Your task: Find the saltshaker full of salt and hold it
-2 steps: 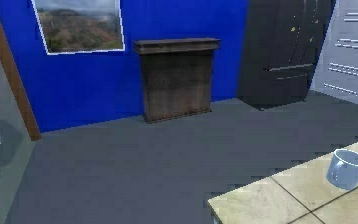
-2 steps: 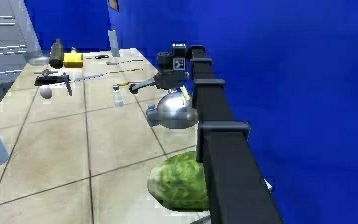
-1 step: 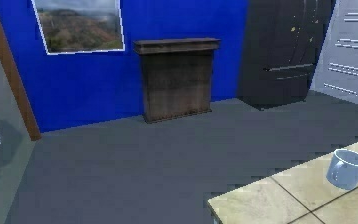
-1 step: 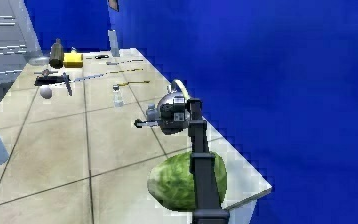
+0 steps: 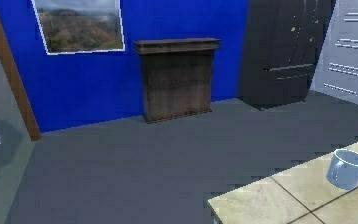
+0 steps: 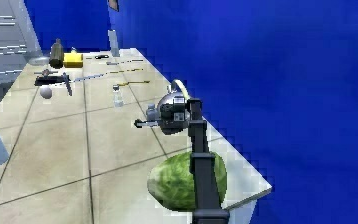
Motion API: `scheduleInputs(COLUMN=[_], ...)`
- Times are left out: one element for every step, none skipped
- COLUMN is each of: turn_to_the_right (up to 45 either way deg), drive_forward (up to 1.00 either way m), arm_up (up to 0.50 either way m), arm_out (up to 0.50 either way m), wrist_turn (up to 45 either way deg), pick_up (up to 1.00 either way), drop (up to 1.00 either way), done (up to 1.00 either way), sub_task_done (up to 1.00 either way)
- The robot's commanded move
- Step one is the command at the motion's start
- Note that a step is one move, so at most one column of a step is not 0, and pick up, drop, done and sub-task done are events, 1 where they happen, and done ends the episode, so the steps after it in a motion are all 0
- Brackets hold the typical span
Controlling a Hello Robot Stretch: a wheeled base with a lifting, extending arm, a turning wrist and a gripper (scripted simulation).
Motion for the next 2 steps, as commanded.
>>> scheduleInputs(turn_to_the_right=[0.0, 0.0], drive_forward=[0.00, 0.00], arm_up=[0.10, 0.00], arm_out=[0.00, 0.00], wrist_turn=[0.0, 0.0], pick_up=[0.00, 0.00], drop=[0.00, 0.00], done=[0.00, 1.00], sub_task_done=[0.00, 0.00])
